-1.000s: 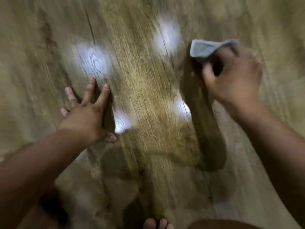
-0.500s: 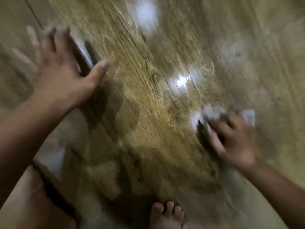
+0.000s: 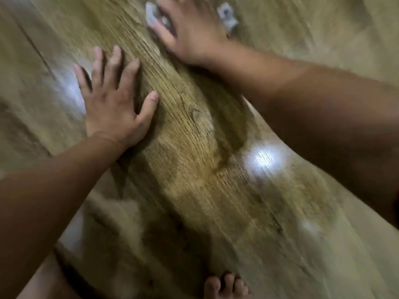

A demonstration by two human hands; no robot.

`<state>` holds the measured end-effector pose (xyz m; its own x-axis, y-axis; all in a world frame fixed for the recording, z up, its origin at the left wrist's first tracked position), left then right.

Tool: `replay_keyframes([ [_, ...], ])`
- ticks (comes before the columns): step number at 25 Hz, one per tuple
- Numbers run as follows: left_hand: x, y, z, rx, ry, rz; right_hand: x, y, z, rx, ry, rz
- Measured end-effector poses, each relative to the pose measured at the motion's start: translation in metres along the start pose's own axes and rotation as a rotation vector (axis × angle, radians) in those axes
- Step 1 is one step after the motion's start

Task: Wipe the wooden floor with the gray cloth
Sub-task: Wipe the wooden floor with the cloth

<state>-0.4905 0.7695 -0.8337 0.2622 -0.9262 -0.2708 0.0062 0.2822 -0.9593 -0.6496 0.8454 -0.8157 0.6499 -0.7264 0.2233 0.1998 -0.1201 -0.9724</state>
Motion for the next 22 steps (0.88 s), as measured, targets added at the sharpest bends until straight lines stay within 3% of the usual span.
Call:
replay_keyframes([
  [2, 0.007, -0.003, 0.003, -0.036, -0.026, 0.099, 0.001, 0.009, -0.045, 0.118, 0.112, -0.074],
  [4, 0.01, -0.008, 0.0, -0.046, -0.044, 0.169, -0.001, 0.003, -0.041, 0.072, 0.088, -0.03],
  [6, 0.007, -0.009, 0.002, -0.04, -0.043, 0.148, -0.007, -0.004, 0.015, 0.012, 0.016, 0.029],
  [8, 0.009, -0.009, 0.004, -0.059, -0.033, 0.165, -0.024, -0.006, 0.112, 0.016, 0.063, -0.045],
  [13, 0.019, -0.004, 0.002, -0.122, -0.024, 0.245, -0.1, -0.011, 0.387, 0.121, 0.64, -0.11],
  [16, 0.018, -0.003, 0.003, -0.116, -0.018, 0.222, -0.106, -0.01, 0.428, 0.103, 0.899, -0.144],
  [19, 0.015, -0.003, 0.005, -0.11, -0.013, 0.219, -0.095, 0.006, 0.344, 0.132, 0.744, -0.139],
  [22, 0.014, -0.003, 0.002, -0.096, -0.015, 0.124, -0.087, -0.002, 0.182, 0.057, 0.369, 0.021],
])
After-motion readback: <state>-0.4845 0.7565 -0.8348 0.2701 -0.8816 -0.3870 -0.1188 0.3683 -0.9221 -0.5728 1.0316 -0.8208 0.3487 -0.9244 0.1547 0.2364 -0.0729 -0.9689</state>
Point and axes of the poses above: each hand's wrist, its own z-axis away from the middle knuckle, its own y-axis out of the palm, x = y × z, the point moved 10 cm from there along -z, towards the middle knuckle, and after that the axes turned 4 degrees about x, right-handed, at the moved point
